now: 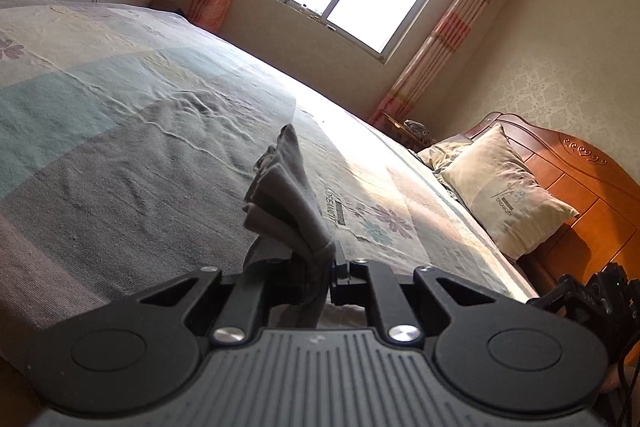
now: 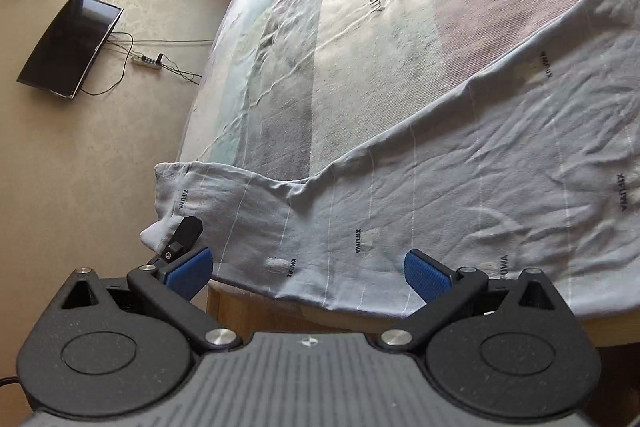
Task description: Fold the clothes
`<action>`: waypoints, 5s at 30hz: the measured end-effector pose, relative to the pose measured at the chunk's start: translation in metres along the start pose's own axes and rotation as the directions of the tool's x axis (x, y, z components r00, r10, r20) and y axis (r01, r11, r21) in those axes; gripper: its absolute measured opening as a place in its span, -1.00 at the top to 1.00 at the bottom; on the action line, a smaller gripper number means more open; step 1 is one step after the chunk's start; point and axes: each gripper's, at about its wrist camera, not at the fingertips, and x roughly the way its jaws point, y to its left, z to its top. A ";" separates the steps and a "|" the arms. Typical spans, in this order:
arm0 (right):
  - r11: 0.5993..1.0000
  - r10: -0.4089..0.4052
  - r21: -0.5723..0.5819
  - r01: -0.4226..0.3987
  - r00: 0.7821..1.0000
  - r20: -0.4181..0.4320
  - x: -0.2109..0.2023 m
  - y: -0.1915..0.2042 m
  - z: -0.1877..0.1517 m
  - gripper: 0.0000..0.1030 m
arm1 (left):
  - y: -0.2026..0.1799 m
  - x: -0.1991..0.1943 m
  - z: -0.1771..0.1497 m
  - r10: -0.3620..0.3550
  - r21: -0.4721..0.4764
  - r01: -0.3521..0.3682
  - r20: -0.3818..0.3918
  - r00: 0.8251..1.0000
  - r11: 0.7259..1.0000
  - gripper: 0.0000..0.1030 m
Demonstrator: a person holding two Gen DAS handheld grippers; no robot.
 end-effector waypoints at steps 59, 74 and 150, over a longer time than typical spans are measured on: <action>0.992 -0.075 0.117 0.050 0.973 0.220 -0.118 -0.097 -0.011 -1.00 | -0.146 0.082 -0.067 -0.025 0.420 0.185 -0.359 0.933 0.889 -0.25; 0.987 -0.091 0.146 0.060 0.972 0.217 -0.116 -0.116 -0.007 -1.00 | -0.080 0.113 -0.046 0.151 0.377 -0.021 -0.320 0.935 0.926 -0.36; 0.977 0.123 -0.184 -0.112 0.991 0.054 -0.041 -0.051 0.007 -1.00 | -0.084 0.098 -0.041 -0.040 0.486 0.247 -0.398 0.917 0.838 -0.73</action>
